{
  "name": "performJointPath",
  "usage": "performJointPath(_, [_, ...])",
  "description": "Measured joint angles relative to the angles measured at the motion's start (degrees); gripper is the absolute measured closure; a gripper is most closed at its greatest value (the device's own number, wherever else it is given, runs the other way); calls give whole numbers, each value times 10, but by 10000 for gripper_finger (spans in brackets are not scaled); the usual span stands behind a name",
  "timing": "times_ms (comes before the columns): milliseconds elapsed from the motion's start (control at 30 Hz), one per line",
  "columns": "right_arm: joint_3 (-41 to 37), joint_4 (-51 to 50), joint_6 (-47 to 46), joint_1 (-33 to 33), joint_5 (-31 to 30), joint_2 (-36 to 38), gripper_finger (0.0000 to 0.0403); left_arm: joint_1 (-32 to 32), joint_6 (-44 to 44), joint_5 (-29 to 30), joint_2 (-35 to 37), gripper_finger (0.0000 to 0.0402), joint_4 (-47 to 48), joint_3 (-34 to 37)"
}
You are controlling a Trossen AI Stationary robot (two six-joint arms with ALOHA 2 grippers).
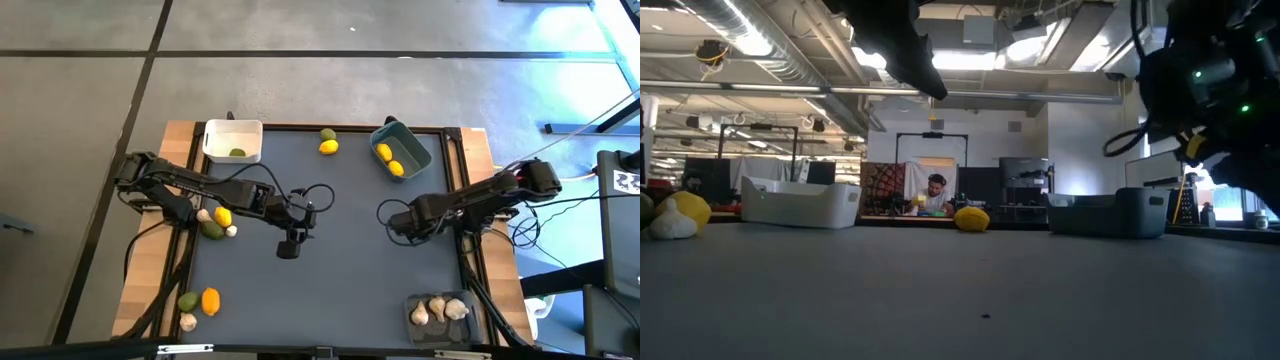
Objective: Sort produce into baskets
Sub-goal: Put the lime into the white bin
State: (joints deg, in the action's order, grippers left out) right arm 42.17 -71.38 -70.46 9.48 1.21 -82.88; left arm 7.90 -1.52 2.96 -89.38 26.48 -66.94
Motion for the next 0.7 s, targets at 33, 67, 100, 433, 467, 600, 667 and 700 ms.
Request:
performJointPath(33, [0,1,3,-3,0,-5,121,0,0,0,0,229,0,0])
performJointPath(67, [0,2,4,-7,0,-10,121,0,0,0,0,229,0,0])
performJointPath(100, [0,2,6,-11,-1,-15,121,0,0,0,0,229,0,0])
performJointPath(433, [0,16,53,-25,14,-68,121,0,0,0,0,229,0,0])
performJointPath(467, [0,16,60,-24,15,-73,121,0,0,0,0,229,0,0])
performJointPath(600, [0,15,77,-24,9,-90,129,0,0,0,0,229,0,0])
performJointPath(667, [0,16,81,-24,9,-93,144,0,0,0,0,229,0,0])
performJointPath(700, [0,17,83,-24,9,-93,155,0,0,0,0,229,0,0])
